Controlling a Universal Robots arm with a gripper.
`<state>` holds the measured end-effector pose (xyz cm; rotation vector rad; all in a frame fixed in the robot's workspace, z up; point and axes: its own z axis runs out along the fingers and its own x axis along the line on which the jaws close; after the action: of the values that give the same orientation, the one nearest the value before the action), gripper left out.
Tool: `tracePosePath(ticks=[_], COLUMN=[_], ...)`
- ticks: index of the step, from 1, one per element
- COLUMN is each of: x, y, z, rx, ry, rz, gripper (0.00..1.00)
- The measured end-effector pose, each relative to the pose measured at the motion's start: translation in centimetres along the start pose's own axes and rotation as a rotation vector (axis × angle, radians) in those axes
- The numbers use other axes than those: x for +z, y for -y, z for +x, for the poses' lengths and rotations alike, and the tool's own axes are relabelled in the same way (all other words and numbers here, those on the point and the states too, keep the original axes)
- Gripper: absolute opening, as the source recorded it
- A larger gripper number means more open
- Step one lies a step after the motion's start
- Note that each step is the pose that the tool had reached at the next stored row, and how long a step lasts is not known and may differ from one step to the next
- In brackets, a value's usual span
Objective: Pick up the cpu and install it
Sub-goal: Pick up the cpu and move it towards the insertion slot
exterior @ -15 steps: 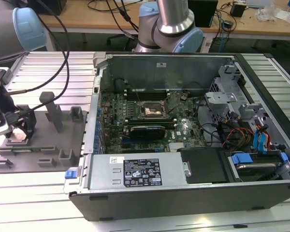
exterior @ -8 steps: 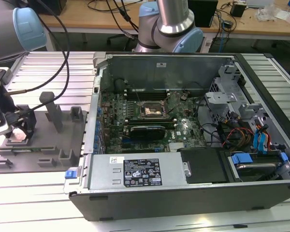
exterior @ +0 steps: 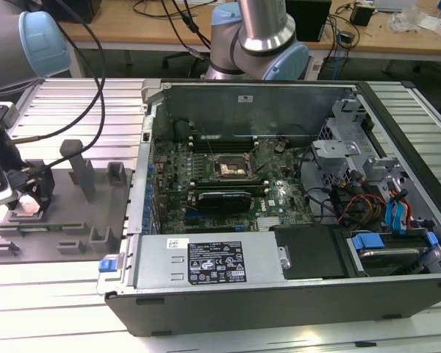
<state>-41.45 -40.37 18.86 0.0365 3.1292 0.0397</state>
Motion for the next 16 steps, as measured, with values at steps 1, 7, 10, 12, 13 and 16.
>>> tracePosePath(ticks=[1, 7, 10, 12, 13, 16], x=[0.00, 0.01, 0.01, 0.01, 0.01, 0.02], y=[0.00, -0.03, -0.04, -0.04, -0.05, -0.06], z=[0.00, 0.00, 0.00, 0.00, 0.01, 0.01], rx=[0.000, 0.000, 0.000, 0.000, 0.000, 0.000], ry=[0.0000, 0.0000, -0.0001, -0.0001, -0.0001, -0.0001], rz=[0.0000, 0.0000, 0.0001, 0.0000, 0.0000, 0.0000], gripper=[0.64, 0.64, 0.55, 0.55, 0.55, 0.55])
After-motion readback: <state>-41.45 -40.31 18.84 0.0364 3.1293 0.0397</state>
